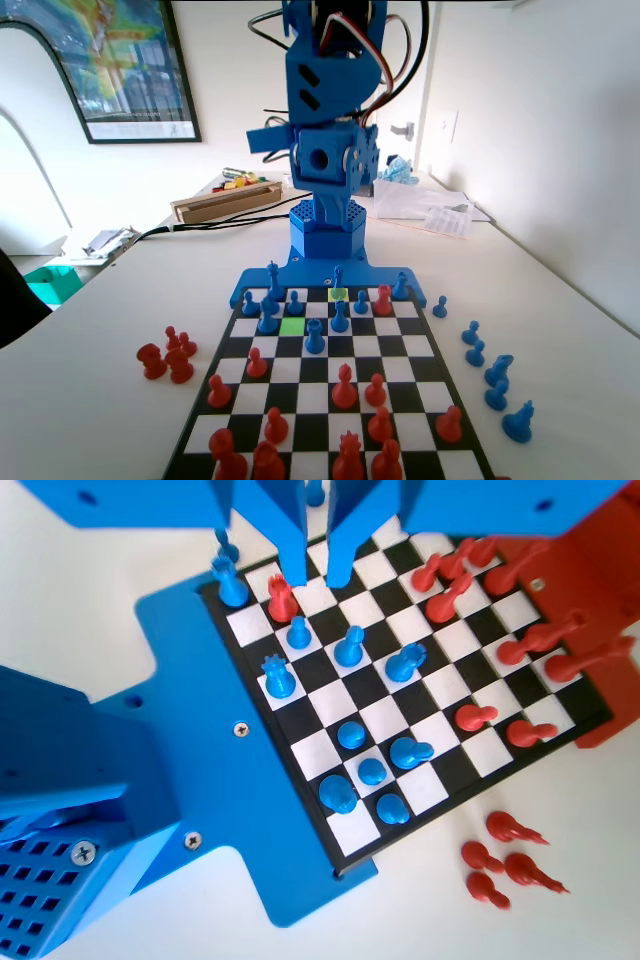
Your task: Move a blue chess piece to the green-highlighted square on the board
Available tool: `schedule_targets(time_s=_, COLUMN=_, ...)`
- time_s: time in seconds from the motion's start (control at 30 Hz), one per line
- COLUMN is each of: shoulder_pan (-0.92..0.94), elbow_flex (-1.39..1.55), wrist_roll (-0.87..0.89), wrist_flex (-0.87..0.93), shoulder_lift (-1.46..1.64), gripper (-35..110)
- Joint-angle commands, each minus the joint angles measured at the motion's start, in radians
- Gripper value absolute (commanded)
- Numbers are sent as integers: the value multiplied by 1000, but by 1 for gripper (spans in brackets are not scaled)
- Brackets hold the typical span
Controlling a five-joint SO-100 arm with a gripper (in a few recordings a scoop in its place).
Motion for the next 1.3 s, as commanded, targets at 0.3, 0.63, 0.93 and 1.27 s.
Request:
schedule_targets(time_s=0.3, shoulder_pan=-41, elbow_flex=94, wrist_roll=51, wrist_flex=-104, shoulder_lift=-28, gripper=10)
schedule_targets(time_s=0.63, shoulder_pan=-91, elbow_flex=187, wrist_roll=91, wrist_flex=-170, shoulder_lift=-26, gripper=10)
schedule_targets(time_s=0.93, shoulder_pan=-83, elbow_flex=255, wrist_roll=80, wrist_flex=-255, shoulder_lift=-37, gripper=11)
schedule_targets(time_s=1.27, shoulder_pan=-71, elbow_flex=310, wrist_roll=66, wrist_flex=-330, shoulder_lift=-60, gripper=12)
